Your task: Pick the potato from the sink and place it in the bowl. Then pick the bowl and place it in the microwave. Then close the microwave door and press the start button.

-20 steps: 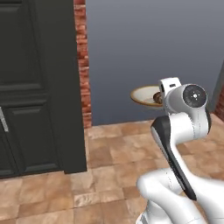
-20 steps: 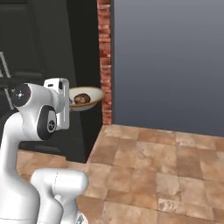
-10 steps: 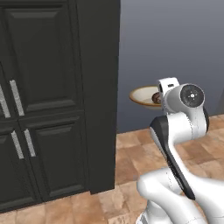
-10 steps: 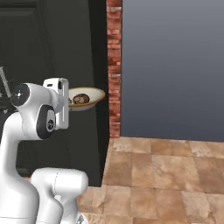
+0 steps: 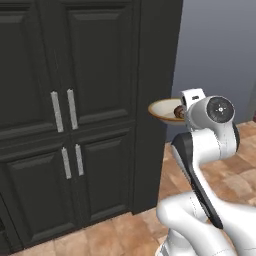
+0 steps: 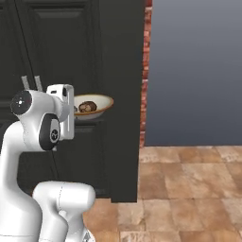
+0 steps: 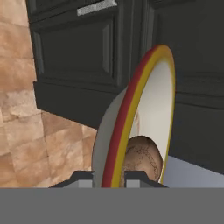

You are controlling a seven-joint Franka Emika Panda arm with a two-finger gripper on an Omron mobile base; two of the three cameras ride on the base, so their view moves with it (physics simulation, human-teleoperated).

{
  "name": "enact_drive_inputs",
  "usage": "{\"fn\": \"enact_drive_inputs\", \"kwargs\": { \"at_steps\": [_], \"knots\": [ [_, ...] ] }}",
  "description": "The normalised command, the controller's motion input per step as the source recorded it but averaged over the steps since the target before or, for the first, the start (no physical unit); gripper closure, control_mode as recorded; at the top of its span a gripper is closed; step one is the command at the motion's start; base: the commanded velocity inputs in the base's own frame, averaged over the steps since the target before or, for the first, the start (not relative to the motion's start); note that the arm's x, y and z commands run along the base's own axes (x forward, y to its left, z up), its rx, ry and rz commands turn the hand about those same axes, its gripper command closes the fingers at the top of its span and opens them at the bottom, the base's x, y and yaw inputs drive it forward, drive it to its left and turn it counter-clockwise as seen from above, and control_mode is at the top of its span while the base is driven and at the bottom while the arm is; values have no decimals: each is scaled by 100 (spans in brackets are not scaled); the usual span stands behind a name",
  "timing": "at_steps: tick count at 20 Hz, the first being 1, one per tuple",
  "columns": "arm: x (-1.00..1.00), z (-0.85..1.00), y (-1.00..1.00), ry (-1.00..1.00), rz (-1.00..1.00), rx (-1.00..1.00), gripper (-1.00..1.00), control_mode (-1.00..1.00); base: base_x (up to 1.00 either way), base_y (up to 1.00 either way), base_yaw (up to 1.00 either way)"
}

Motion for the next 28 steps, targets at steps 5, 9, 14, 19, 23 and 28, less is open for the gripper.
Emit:
{"fn": "enact_drive_inputs", "kwargs": {
  "at_steps": [5,9,14,19,23,28],
  "knots": [
    [0,0,0,0,0,0,100,100,-25,100,-19],
    [0,0,0,0,0,0,100,100,-65,100,-6],
    [0,0,0,0,0,0,100,100,-70,100,0],
    [0,0,0,0,0,0,100,100,-32,100,0],
    [0,0,0,0,0,0,100,100,-2,100,-2],
    [0,0,0,0,0,0,100,100,0,79,1]
  ]
}}
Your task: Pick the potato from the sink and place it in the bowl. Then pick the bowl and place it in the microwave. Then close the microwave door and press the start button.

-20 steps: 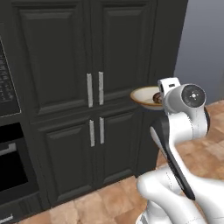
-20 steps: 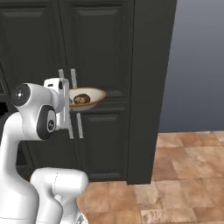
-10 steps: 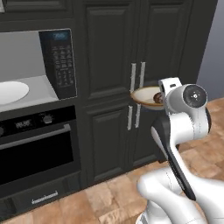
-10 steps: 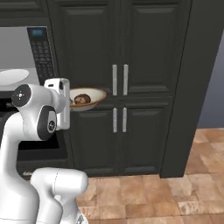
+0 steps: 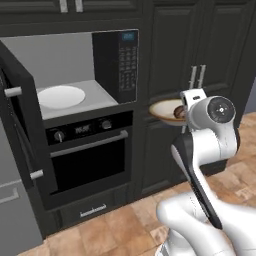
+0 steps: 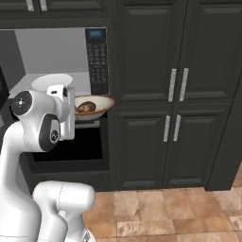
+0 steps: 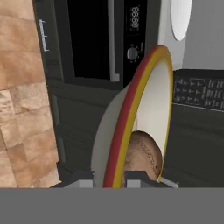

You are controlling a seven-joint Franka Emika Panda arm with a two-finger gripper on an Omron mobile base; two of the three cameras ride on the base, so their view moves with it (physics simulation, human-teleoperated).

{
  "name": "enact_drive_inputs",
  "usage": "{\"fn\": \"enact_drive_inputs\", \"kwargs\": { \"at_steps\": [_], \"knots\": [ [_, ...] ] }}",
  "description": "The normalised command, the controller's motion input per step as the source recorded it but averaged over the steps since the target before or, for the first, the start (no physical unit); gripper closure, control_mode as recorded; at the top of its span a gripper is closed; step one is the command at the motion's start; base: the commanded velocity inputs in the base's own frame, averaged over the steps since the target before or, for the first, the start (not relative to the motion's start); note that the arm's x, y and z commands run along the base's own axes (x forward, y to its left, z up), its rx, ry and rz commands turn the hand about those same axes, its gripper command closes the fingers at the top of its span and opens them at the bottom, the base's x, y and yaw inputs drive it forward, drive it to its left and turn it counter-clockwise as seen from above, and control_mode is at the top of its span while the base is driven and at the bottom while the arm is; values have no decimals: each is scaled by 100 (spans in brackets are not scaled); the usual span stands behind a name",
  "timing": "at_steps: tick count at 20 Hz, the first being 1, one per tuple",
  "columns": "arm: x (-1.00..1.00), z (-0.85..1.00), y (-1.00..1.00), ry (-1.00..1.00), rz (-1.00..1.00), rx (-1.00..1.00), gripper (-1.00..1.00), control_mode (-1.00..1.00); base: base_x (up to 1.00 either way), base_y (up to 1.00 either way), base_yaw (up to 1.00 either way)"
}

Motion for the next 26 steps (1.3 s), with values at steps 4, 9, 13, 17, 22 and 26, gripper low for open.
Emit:
{"fn": "enact_drive_inputs", "kwargs": {
  "at_steps": [4,9,13,17,22,26],
  "knots": [
    [0,0,0,0,0,0,100,100,14,11,18],
    [0,0,0,0,0,0,100,100,60,0,32],
    [0,0,0,0,0,0,100,100,42,26,25],
    [0,0,0,0,0,0,100,100,36,32,11],
    [0,0,0,0,0,0,100,100,20,39,4],
    [0,0,0,0,0,0,100,100,24,49,0]
  ]
}}
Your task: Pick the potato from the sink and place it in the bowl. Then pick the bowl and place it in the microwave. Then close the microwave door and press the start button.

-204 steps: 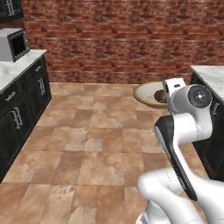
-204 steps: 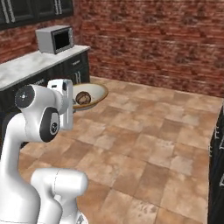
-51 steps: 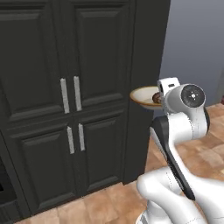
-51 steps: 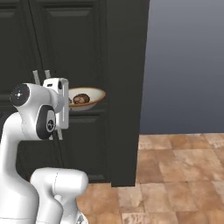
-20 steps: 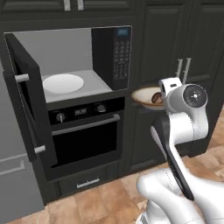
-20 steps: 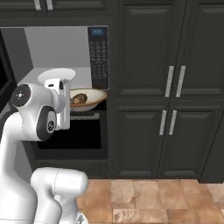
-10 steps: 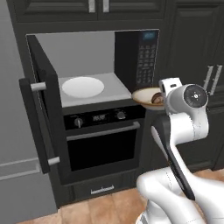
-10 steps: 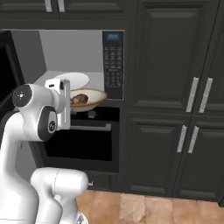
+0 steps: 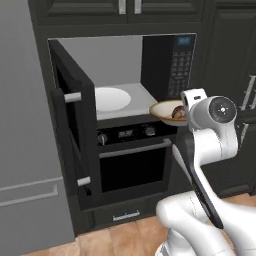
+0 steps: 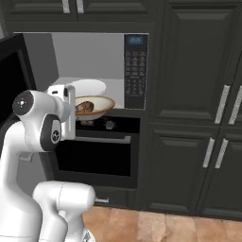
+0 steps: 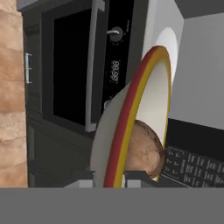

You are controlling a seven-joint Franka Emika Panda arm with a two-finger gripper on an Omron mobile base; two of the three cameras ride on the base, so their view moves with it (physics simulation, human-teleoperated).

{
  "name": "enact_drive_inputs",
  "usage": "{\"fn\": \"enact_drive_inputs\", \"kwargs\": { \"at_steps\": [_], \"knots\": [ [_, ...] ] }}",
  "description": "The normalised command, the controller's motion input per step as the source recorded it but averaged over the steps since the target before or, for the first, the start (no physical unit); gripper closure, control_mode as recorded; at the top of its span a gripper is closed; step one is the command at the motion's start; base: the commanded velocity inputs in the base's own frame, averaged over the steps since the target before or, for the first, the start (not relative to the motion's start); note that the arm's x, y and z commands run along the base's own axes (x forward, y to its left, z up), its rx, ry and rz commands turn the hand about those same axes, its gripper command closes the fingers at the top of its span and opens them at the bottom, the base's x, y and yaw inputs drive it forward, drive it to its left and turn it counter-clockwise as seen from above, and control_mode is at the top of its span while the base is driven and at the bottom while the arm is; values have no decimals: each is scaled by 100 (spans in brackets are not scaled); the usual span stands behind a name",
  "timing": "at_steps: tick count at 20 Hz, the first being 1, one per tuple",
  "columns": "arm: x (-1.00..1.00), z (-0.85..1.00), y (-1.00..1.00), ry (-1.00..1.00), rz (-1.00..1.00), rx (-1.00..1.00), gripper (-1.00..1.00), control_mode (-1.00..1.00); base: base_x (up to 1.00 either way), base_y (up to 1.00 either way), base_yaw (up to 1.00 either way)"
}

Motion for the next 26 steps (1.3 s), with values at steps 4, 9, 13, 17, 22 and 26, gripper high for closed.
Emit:
{"fn": "enact_drive_inputs", "kwargs": {
  "at_steps": [4,9,13,17,22,26],
  "knots": [
    [0,0,0,0,0,0,100,100,42,34,3],
    [0,0,0,0,0,0,100,100,44,18,7],
    [0,0,0,0,0,0,100,100,36,16,8],
    [0,0,0,0,0,0,100,100,31,24,9],
    [0,0,0,0,0,0,100,100,21,15,7],
    [0,0,0,0,0,0,100,100,19,7,4]
  ]
}}
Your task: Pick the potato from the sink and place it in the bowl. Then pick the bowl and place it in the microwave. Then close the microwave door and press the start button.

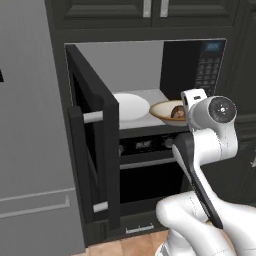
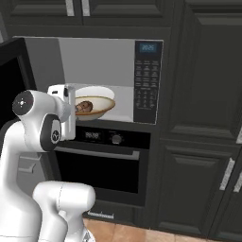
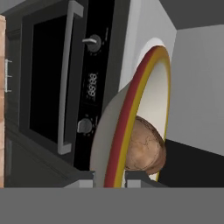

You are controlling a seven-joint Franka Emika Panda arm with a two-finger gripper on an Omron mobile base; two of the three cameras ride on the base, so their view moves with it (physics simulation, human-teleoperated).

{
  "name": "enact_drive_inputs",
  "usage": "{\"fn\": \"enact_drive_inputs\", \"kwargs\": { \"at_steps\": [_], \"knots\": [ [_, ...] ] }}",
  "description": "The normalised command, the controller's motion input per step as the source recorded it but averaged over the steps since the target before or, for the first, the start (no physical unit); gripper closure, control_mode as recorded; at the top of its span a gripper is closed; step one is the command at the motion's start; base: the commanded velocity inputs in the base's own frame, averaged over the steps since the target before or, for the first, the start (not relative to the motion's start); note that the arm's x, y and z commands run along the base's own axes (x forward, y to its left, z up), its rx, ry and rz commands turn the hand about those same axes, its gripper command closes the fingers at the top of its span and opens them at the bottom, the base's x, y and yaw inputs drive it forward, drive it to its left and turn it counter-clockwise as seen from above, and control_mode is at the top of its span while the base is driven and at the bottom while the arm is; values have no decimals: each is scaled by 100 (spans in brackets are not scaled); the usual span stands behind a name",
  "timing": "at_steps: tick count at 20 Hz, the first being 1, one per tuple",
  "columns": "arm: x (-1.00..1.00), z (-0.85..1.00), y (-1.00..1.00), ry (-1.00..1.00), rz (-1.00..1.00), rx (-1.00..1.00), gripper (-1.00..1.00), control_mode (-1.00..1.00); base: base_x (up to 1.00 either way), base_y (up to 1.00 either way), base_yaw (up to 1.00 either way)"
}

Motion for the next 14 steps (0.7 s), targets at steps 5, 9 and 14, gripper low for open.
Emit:
{"fn": "enact_drive_inputs", "kwargs": {
  "at_steps": [5,9,14],
  "knots": [
    [0,0,0,0,0,0,100,100,25,3,3],
    [0,0,0,0,0,0,100,100,0,3,3],
    [3,-1,0,4,0,-3,100,-100,0,0,0]
  ]
}}
